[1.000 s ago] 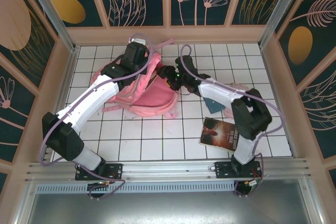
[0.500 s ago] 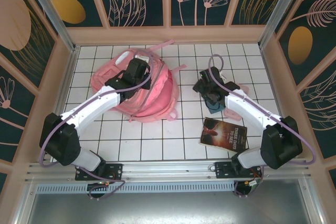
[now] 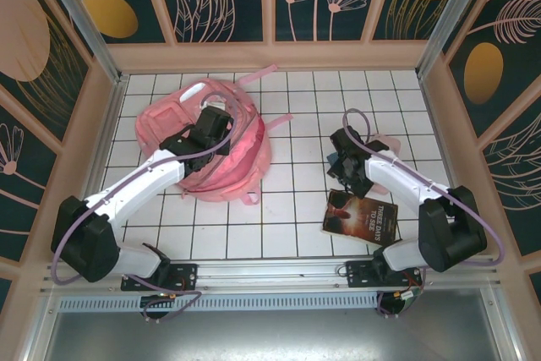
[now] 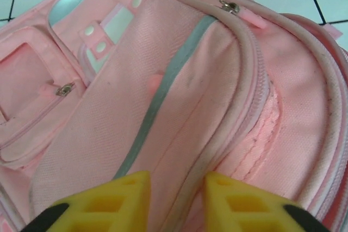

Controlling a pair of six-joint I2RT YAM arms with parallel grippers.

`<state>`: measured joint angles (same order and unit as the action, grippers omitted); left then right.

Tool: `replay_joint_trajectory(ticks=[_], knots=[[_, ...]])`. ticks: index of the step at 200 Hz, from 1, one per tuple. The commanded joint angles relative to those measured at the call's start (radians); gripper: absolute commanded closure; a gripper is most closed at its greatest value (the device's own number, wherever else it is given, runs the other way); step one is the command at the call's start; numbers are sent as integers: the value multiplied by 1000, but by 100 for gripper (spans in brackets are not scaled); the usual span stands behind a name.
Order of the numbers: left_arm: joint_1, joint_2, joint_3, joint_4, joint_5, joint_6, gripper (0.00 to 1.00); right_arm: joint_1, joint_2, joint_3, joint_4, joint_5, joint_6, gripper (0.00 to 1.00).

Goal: Pack the student bag

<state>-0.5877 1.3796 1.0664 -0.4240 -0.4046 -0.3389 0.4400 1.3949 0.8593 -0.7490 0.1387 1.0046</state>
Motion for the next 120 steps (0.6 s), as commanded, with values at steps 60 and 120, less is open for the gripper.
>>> replay_joint_trajectory(ticks=[60,120], knots=[[24,-80,31,68,-3,-65,13,16,33,-126,94,-211,75,27],[52,17,88,150,131,-105,10,178,270,58,305,-432,-107,35]])
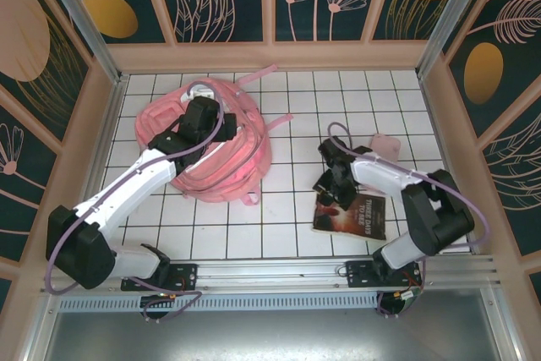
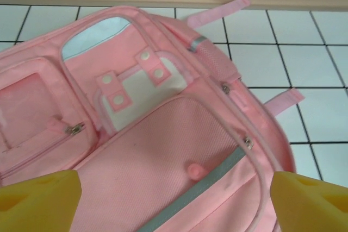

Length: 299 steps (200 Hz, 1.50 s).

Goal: Pack the student bag

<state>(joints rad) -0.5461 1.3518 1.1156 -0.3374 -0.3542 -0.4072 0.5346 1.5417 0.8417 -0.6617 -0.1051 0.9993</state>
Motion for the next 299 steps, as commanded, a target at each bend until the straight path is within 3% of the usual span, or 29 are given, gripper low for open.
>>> replay_joint_trajectory(ticks=[1,30,70,85,122,136,162,193,211,244,299], knots=[[11,47,40,64,84,-37,10,87,127,80,220,-189,-103,35],[13,95,55,81,139,-51,10,142,184,187,247,-232,-171,39],[12,157,83,110,310,15,14,88,38,188,59,37,-133,39],[2,184,102,123,378,39,18,35,-11,141,13,72,-97,39],[-54,283,166,127,454,54,24,-34,-94,15,37,33,-15,40],[-66,318,182,131,472,42,27,-50,-102,-27,65,18,-4,47],[-84,382,212,133,517,28,33,-83,-81,-76,128,-30,-21,57],[-110,465,248,140,596,31,46,-110,-36,-64,141,17,-67,58],[-122,527,275,138,616,34,50,-144,-29,-80,235,19,-124,59],[-128,677,385,71,657,82,53,-219,-11,-94,471,-80,-285,61],[-139,760,441,30,679,83,52,-256,84,70,410,-110,-366,58]])
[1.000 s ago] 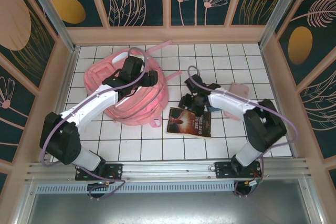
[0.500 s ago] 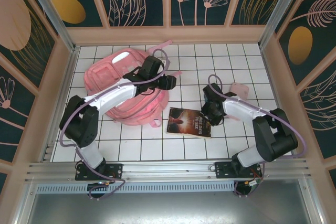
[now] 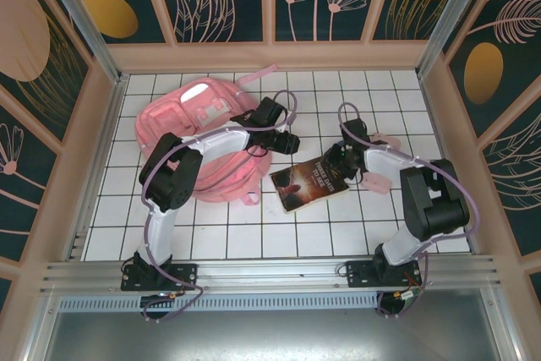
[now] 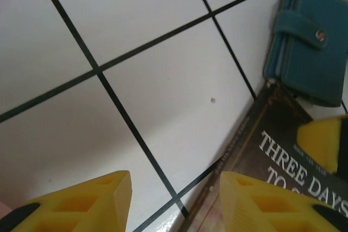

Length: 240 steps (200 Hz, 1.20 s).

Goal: Pack the student bag

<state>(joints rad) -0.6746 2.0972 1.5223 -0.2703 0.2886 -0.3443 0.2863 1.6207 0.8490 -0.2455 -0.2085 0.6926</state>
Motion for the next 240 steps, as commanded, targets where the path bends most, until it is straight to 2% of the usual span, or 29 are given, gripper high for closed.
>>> replay_joint_trajectory(ticks=[1,38,53,67,103,137,168,203,240], knots=[[-12,15,34,-38,37,19,52,-7,1,63,-11,-5,-58,57],[-38,25,15,-66,41,40,52,-7,-175,59,-215,84,30,41],[-41,37,17,-71,49,40,52,-8,-242,18,-288,113,110,38],[-42,55,24,-89,49,41,51,-9,-302,-37,-327,86,197,36],[-46,80,27,-108,59,58,50,11,-435,-168,-270,-19,384,32],[-46,95,31,-118,75,66,52,57,-424,-227,-210,-53,470,31],[-49,103,22,-118,95,65,55,86,-349,-231,-161,-72,477,36],[-49,107,9,-113,131,71,55,87,-298,-244,-109,-78,461,52],[-50,130,26,-143,162,114,49,88,-251,-264,-96,-87,433,60]])
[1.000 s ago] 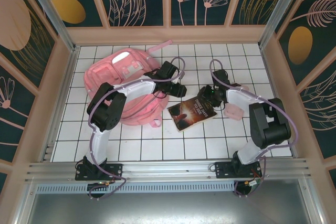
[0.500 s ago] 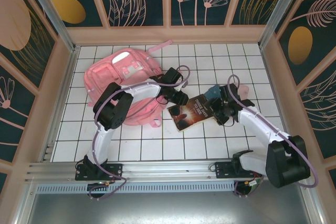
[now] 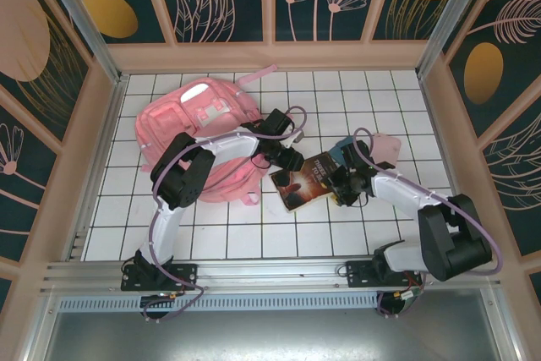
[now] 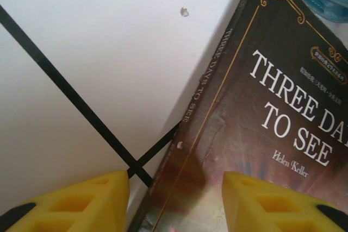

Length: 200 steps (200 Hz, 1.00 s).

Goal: Pack the student bag

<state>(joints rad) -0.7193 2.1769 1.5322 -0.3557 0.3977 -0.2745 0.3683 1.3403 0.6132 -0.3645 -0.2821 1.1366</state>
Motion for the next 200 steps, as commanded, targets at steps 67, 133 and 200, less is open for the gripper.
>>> replay_joint_trajectory(ticks=[67,133,200], knots=[[-19,52,11,-51,173,69,55,6,85,-55,105,-38,-62,63],[-22,-147,-96,46,227,28,64,8,97,-21,191,-81,-144,63],[-22,-318,-231,78,194,-16,66,25,119,49,291,-151,-225,68]])
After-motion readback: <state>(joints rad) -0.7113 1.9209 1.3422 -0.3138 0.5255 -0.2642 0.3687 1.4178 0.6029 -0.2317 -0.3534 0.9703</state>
